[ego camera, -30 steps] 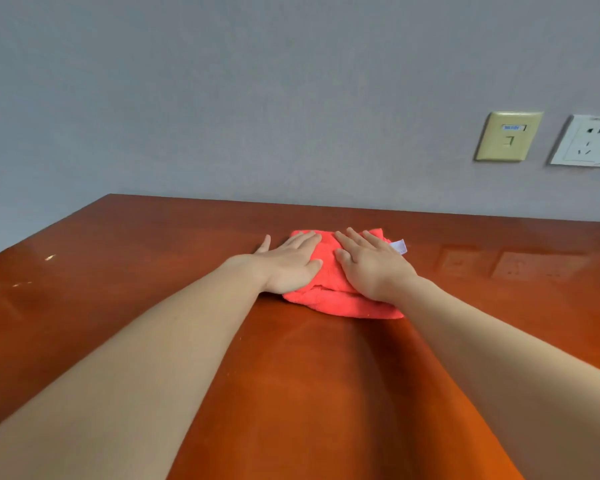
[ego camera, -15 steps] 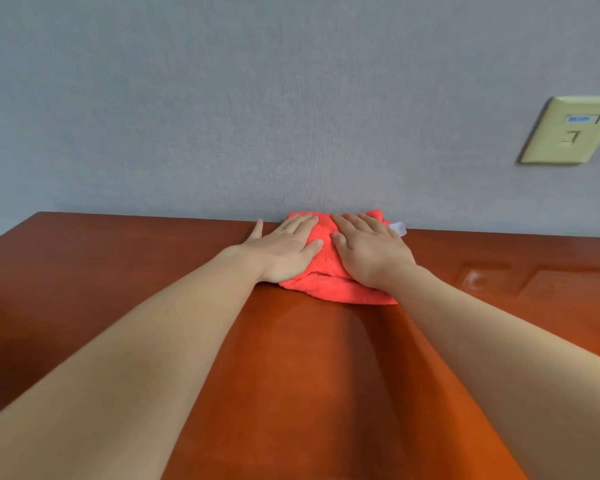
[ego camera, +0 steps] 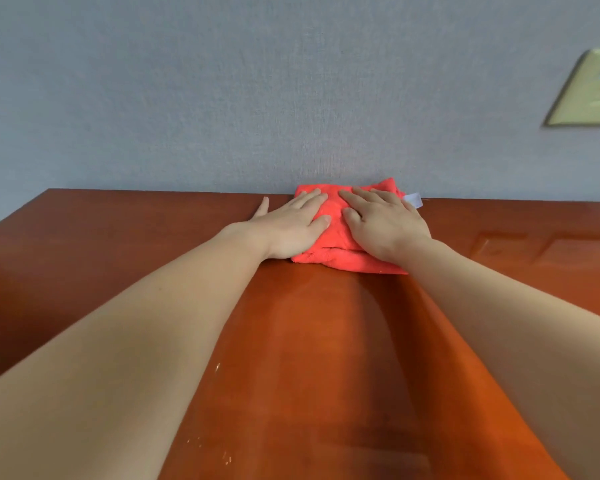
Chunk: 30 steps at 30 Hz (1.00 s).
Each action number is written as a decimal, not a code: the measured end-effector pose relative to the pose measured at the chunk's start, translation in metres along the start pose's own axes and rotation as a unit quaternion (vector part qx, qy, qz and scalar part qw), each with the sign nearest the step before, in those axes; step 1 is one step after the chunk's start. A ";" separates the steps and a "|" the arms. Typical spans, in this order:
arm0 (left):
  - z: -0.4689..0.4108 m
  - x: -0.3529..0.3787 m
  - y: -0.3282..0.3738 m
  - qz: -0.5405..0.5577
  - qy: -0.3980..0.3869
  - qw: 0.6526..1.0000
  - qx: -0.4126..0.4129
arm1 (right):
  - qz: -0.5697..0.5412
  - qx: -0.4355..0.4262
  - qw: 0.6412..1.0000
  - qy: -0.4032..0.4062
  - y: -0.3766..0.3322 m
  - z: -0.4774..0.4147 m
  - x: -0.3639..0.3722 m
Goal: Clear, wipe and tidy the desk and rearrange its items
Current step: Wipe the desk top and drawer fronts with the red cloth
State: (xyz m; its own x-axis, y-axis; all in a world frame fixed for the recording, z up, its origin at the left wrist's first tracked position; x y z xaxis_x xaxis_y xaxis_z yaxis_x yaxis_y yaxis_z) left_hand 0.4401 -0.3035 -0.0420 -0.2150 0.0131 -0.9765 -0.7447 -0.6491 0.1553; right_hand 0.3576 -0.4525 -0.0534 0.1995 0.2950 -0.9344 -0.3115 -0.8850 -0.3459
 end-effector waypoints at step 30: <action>0.382 0.073 0.079 -0.034 0.010 0.997 -0.072 | -0.019 -0.090 0.996 -0.019 -0.103 0.341 0.015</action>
State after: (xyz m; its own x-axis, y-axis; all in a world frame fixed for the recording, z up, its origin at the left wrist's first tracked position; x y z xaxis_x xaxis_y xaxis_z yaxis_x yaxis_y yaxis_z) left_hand 0.1243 -0.0639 -0.0438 -0.1531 0.0461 -0.9871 -0.6583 -0.7498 0.0671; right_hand 0.0758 -0.2340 -0.0603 0.1721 0.3405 -0.9244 -0.1327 -0.9218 -0.3642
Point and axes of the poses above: each hand's wrist, its own z-axis away from the middle knuckle, its own x-axis out of the palm, y = z × x, the point moved 1 cm from there along -z, towards the middle knuckle, and after that the axes turned 7 degrees about -z, right-handed, at the moved point
